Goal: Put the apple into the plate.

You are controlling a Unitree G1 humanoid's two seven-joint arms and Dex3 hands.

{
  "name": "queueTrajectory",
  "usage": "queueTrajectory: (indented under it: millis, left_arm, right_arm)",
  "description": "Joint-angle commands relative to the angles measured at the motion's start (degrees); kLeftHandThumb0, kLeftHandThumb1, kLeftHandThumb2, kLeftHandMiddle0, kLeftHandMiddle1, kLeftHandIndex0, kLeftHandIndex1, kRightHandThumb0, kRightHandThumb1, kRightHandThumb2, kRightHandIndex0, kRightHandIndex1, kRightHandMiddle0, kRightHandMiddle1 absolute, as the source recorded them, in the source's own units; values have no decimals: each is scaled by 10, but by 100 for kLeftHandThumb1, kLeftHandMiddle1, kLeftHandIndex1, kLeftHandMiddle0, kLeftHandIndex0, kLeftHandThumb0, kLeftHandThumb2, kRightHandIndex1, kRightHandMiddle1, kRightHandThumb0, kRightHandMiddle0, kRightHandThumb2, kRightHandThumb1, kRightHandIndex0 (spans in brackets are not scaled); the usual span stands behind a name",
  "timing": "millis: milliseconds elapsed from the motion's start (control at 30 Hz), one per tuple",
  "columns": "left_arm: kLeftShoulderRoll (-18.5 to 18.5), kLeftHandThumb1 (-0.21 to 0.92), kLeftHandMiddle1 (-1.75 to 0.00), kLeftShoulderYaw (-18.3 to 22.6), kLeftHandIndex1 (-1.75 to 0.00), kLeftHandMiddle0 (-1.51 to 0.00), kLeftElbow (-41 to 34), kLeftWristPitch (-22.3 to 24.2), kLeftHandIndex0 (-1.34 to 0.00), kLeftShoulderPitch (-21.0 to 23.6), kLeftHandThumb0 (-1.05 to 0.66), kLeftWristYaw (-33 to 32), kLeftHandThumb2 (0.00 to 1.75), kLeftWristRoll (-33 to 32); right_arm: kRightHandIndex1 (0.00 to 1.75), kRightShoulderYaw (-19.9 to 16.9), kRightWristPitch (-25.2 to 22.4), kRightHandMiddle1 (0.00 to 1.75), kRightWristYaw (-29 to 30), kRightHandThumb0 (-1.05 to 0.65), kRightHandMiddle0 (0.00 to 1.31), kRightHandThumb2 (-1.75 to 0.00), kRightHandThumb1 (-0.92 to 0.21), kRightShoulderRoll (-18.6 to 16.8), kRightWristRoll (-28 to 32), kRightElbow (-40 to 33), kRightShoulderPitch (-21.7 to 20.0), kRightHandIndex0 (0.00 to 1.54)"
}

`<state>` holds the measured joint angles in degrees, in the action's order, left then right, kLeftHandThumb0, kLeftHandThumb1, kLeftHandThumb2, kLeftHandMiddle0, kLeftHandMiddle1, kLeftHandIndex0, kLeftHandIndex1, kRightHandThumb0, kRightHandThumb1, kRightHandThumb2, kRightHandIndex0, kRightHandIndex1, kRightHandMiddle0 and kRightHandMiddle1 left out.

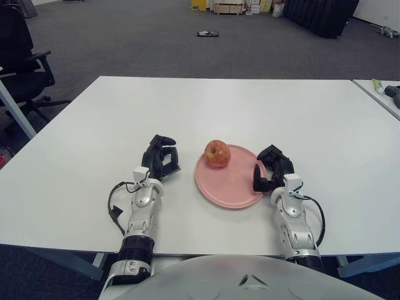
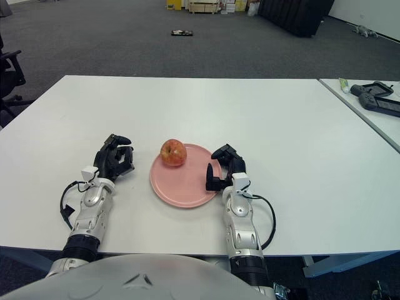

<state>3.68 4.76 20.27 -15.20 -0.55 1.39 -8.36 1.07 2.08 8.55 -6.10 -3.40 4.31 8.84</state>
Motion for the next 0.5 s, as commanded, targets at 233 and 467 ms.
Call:
queueTrajectory:
  millis: [233, 467]
  left_arm:
    - [4, 40, -175, 5, -175, -131, 10, 50, -55, -22, -45, -10, 123, 4]
    - [1, 40, -175, 5, -175, -128, 9, 54, -55, -20, -45, -4, 123, 3]
  right_arm:
    - [175, 5, -36, 163, 9, -1, 73, -174, 9, -5, -6, 17, 12, 93]
    - [175, 0, -33, 165, 18, -1, 68, -170, 4, -11, 1, 20, 11, 90]
